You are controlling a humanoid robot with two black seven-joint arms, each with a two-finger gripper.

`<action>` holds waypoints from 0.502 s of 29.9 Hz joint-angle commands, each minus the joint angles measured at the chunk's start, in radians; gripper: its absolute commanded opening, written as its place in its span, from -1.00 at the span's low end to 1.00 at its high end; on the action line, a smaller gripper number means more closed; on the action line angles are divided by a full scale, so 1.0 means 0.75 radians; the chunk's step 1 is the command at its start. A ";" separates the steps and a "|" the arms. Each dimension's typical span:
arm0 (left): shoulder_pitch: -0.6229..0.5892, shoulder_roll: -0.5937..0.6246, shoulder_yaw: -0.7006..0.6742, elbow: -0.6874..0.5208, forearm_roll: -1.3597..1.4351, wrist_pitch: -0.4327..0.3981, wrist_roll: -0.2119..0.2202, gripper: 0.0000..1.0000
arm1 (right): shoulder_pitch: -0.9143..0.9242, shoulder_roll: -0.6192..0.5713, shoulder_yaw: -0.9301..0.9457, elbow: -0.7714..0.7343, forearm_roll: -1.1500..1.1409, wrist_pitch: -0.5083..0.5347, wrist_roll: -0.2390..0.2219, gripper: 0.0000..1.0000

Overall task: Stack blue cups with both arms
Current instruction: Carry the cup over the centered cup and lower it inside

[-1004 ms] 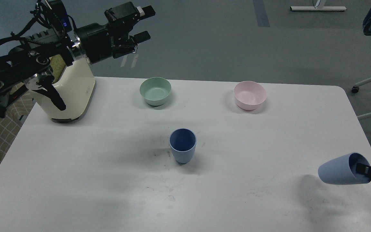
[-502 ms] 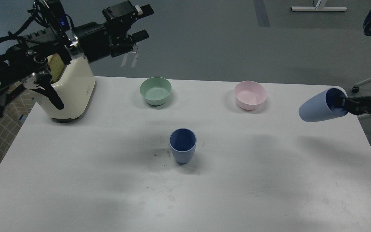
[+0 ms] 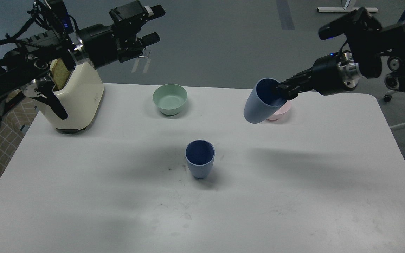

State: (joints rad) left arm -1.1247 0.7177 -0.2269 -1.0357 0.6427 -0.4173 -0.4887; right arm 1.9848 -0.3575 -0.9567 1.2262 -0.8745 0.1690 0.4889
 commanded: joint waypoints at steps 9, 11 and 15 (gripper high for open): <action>-0.002 0.008 -0.002 0.000 -0.002 -0.002 0.000 0.92 | 0.109 0.477 -0.097 -0.003 0.194 -0.002 0.000 -1.00; -0.002 0.013 -0.002 0.000 -0.002 -0.002 0.000 0.92 | 0.109 0.477 -0.101 -0.005 0.198 -0.013 0.000 -1.00; -0.002 0.021 -0.002 -0.002 -0.002 -0.002 0.000 0.92 | 0.109 0.477 -0.103 -0.011 0.245 -0.017 0.000 -1.00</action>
State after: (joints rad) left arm -1.1271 0.7301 -0.2285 -1.0355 0.6412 -0.4188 -0.4887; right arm 2.0663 -0.0012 -1.0330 1.2206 -0.7181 0.1592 0.4886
